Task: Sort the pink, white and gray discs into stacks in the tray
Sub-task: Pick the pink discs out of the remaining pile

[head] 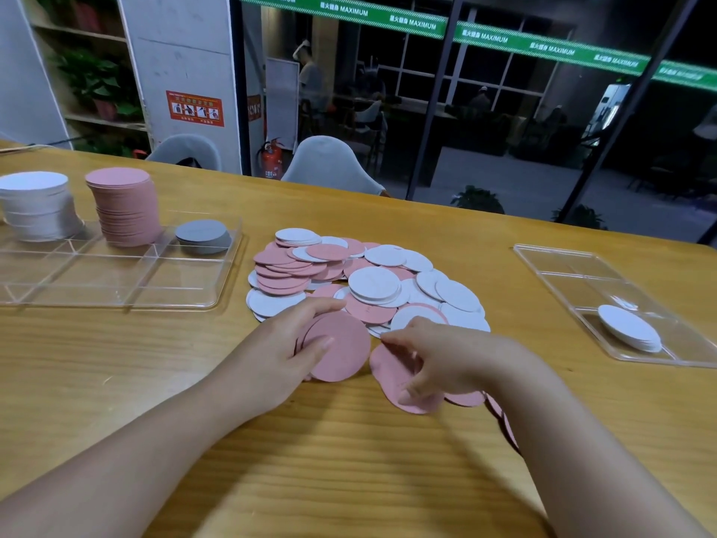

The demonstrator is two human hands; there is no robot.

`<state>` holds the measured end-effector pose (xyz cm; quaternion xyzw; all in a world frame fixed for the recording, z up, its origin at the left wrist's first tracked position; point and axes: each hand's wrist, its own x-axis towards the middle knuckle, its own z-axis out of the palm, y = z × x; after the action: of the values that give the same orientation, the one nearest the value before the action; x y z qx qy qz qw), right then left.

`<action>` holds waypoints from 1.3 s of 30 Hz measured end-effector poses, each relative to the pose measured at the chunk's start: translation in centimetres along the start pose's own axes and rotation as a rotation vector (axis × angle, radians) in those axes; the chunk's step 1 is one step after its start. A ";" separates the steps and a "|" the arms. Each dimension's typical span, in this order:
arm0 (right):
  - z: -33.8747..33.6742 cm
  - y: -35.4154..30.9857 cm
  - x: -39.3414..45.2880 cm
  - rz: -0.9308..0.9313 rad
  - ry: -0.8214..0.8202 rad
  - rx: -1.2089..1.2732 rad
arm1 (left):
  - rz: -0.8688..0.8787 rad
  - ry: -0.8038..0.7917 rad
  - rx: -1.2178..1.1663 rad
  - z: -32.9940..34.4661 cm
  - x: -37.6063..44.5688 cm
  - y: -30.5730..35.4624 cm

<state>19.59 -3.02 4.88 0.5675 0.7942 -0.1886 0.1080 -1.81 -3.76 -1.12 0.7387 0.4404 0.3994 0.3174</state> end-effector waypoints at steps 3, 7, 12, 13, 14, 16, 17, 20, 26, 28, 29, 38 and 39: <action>-0.6 -0.7 0.3 0.061 -0.030 -0.087 | -0.006 -0.001 -0.022 0.0 -0.1 0.1; -0.8 -0.8 0.2 0.093 -0.031 -0.090 | -0.009 -0.004 -0.038 0.1 -0.1 0.1; -0.9 -1.1 0.3 0.079 -0.031 -0.099 | -0.017 0.000 -0.040 0.1 0.0 0.0; -0.9 -1.2 0.4 0.054 -0.027 -0.109 | -0.017 0.001 -0.039 0.0 0.0 0.1; -0.9 -1.3 0.5 0.025 -0.023 -0.117 | -0.015 0.002 -0.038 0.0 0.0 0.1; -1.0 -1.3 0.5 -0.024 -0.019 -0.118 | -0.013 0.003 -0.041 0.0 0.0 0.2; -1.1 -1.3 0.4 -0.033 -0.026 -0.116 | -0.013 0.003 -0.039 0.0 0.0 0.2; -1.4 -1.2 0.6 -0.042 -0.071 -0.142 | -0.017 0.004 -0.032 0.0 0.1 0.2; -2.2 -1.6 1.5 0.003 -0.095 -0.227 | -0.025 0.013 -0.045 0.3 -0.1 0.4; -2.1 -1.4 1.5 -0.020 -0.060 -0.216 | -0.028 0.016 -0.048 0.3 -0.1 0.5; -1.9 -1.2 1.5 -0.047 -0.033 -0.191 | -0.031 0.020 -0.046 0.2 -0.1 0.5; 1.6 1.0 0.1 -0.299 0.428 0.375 | -0.080 0.076 -0.015 0.2 -0.2 1.0; 1.9 1.0 0.0 -0.321 0.478 0.471 | -0.074 0.079 -0.021 0.2 -0.2 1.1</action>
<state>20.47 -3.54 2.94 0.4733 0.8105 -0.2428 -0.2452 -1.21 -4.41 -0.39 0.7022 0.4756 0.4207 0.3221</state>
